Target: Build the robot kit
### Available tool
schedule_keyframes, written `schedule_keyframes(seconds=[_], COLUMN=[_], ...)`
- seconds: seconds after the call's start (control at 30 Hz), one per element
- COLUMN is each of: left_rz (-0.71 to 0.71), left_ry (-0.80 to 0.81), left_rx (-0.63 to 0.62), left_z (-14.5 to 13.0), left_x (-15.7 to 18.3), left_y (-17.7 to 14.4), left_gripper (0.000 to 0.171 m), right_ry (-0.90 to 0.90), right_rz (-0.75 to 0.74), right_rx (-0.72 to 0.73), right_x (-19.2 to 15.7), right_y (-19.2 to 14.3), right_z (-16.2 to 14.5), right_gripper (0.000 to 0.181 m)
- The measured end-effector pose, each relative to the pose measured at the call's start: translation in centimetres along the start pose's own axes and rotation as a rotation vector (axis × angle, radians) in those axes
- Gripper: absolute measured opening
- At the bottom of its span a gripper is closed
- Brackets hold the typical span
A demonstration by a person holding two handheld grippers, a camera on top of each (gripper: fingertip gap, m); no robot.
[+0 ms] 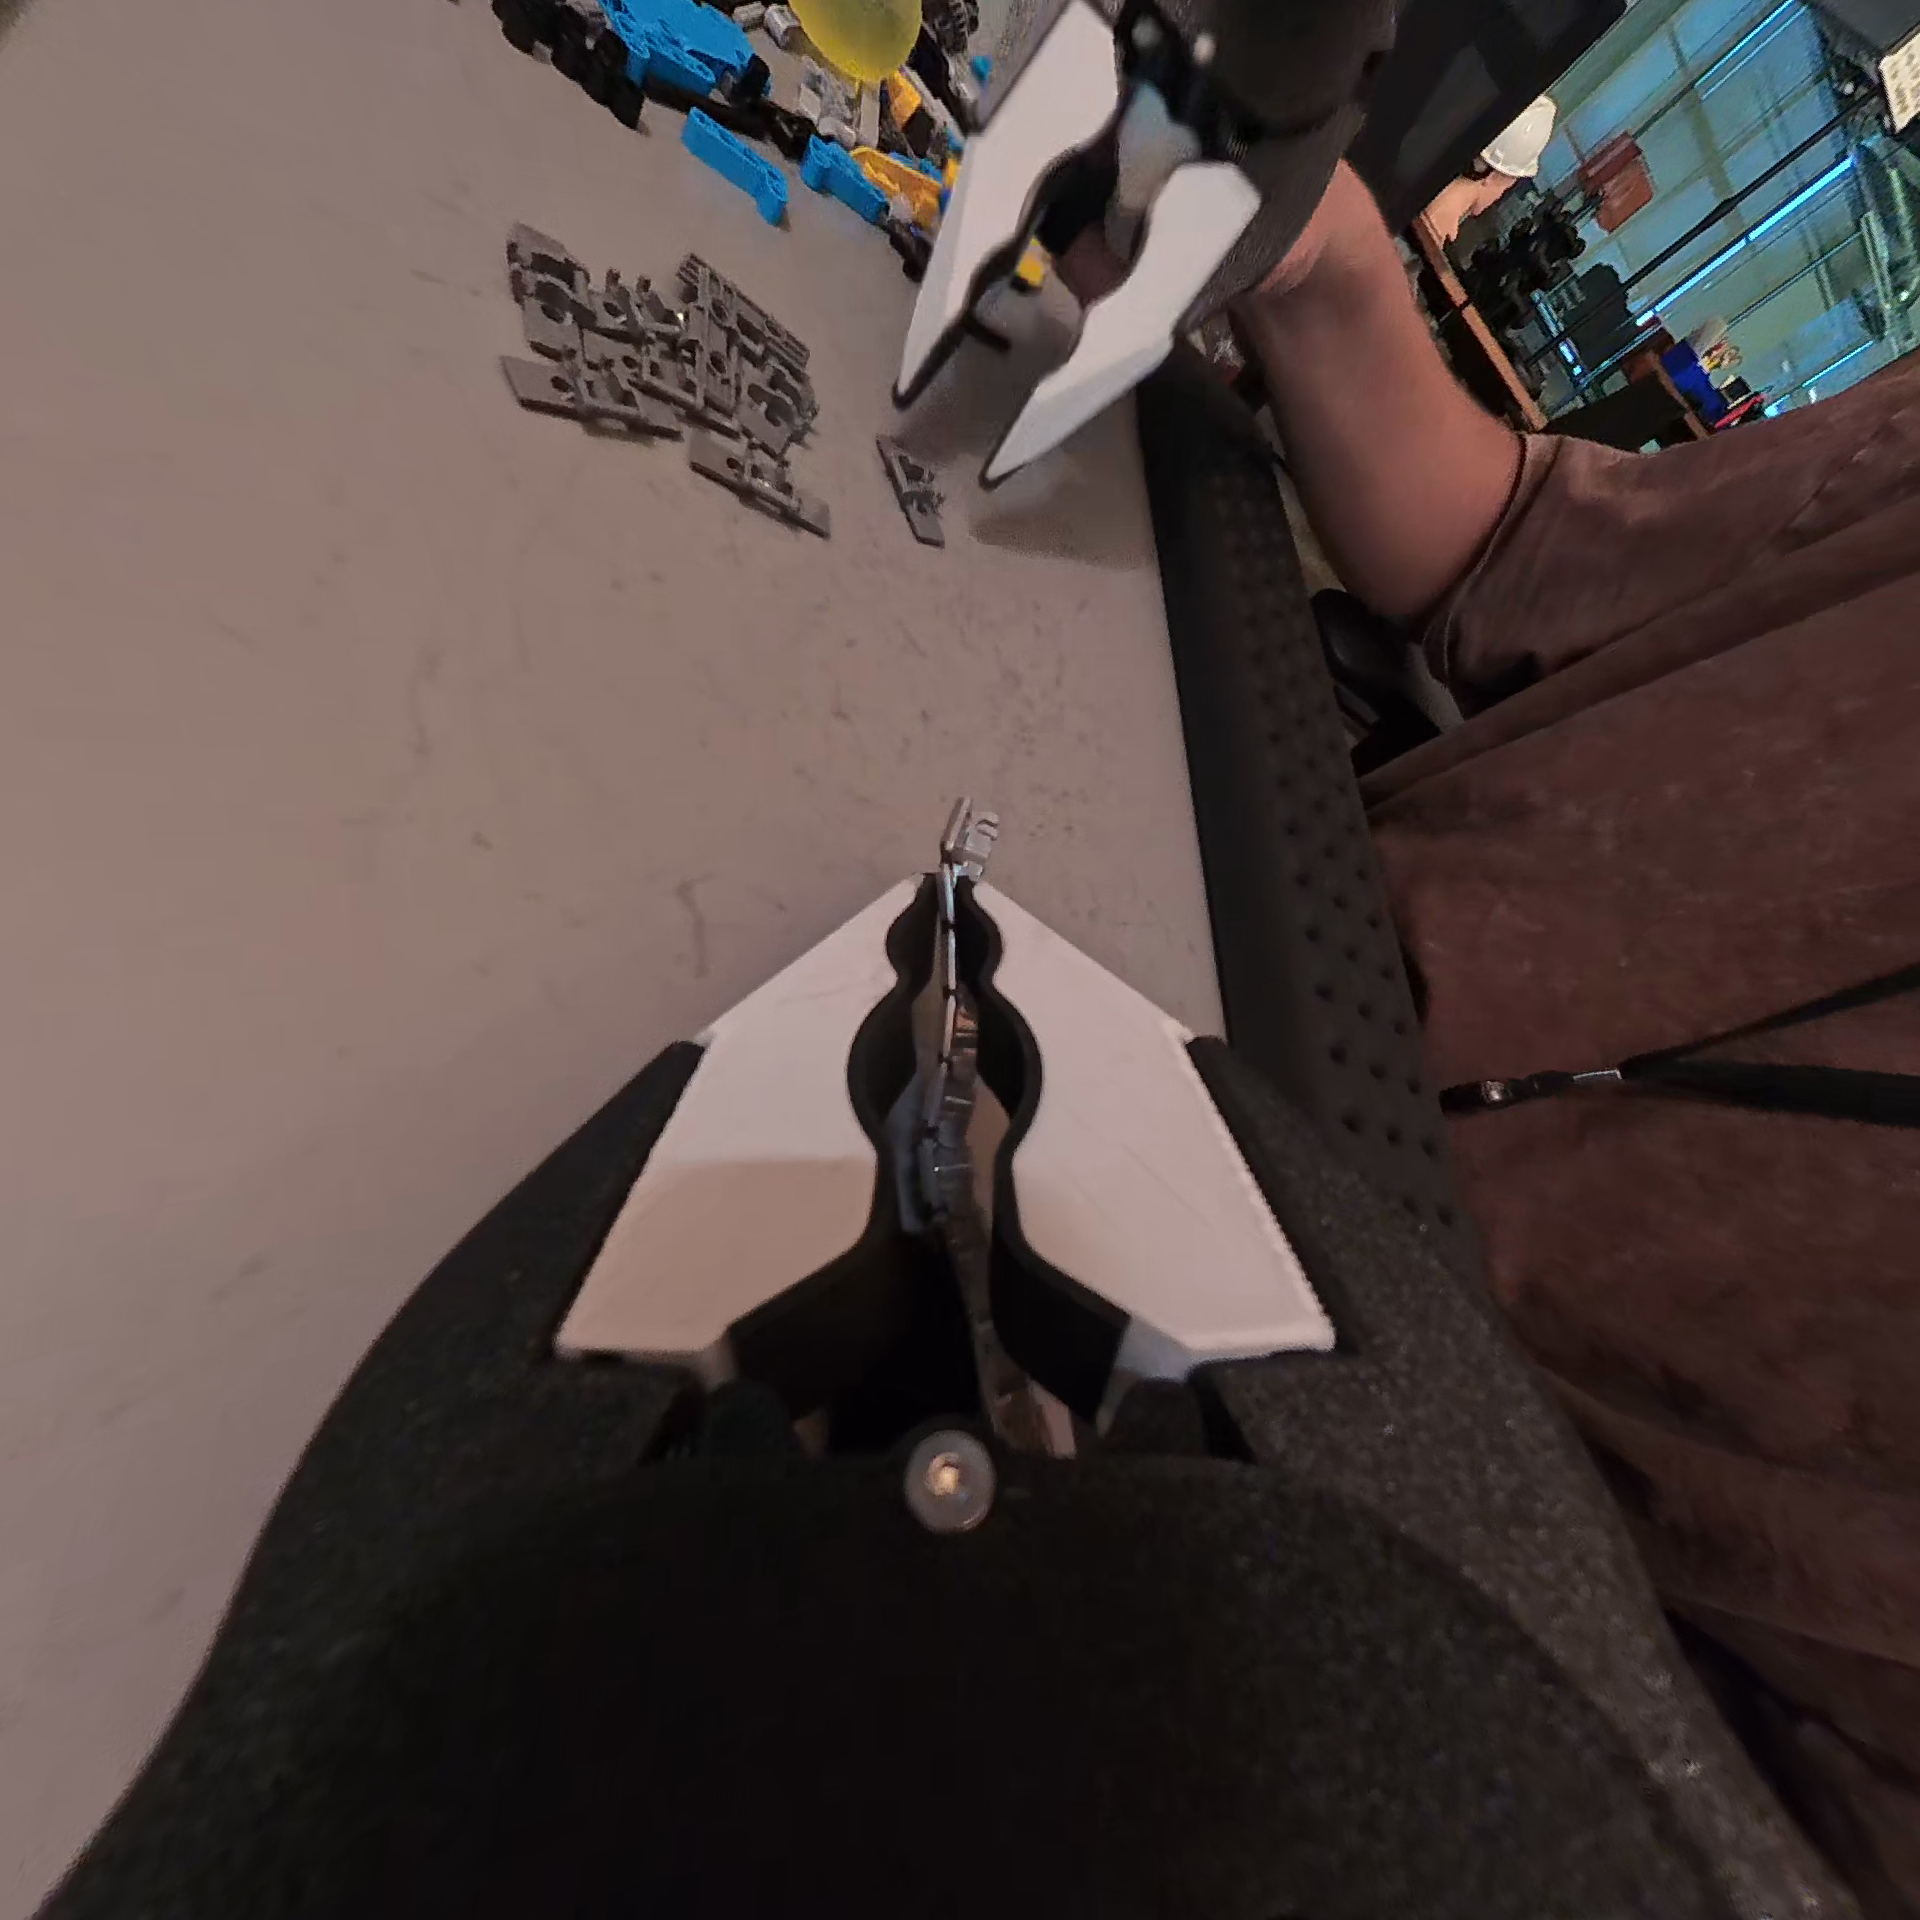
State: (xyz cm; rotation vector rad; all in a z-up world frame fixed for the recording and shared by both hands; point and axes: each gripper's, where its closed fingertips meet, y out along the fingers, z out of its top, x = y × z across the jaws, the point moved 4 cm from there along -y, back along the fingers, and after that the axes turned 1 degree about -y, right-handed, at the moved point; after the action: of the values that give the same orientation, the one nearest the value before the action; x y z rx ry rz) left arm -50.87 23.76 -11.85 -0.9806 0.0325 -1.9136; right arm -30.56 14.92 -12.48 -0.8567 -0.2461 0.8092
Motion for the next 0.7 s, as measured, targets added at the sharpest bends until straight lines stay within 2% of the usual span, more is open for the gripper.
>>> schedule_keyframes(seconds=[0.07,0.13,0.37,0.43,0.5,0.6,0.63,0.7], left_rz=[-0.001,-0.002,-0.003,0.002,0.010,0.016,0.014,0.013], left_ry=[0.004,0.005,0.004,-0.003,-0.015,-0.034,-0.036,-0.032], left_rx=[-0.004,-0.005,-0.008,-0.006,-0.003,0.004,0.004,0.003], left_z=[0.0,-0.1,-0.1,-0.1,-0.1,0.0,0.0,0.0], left_x=[0.1,0.1,0.1,0.0,-0.2,-0.4,-0.4,-0.3], left_y=[0.0,0.1,0.1,0.1,0.0,0.0,0.0,0.0], left_gripper=[0.003,0.003,0.003,0.003,0.003,0.003,0.003,0.003], right_ry=[-0.068,-0.108,-0.131,-0.091,0.024,0.269,0.304,0.294], right_rz=[-0.030,-0.048,-0.112,-0.201,-0.270,-0.284,-0.276,-0.324], right_rx=[-0.066,-0.065,-0.133,-0.159,-0.137,-0.001,0.042,0.035], right_x=[-0.2,-0.1,0.0,0.4,0.3,-0.6,-0.9,-0.5], right_y=[0.8,0.8,1.4,0.6,-0.1,0.0,0.3,0.9], right_z=[-0.7,-0.4,-0.1,-0.2,-0.1,0.4,0.7,0.5], right_gripper=[0.028,0.027,0.023,0.024,0.026,0.026,0.026,0.026])
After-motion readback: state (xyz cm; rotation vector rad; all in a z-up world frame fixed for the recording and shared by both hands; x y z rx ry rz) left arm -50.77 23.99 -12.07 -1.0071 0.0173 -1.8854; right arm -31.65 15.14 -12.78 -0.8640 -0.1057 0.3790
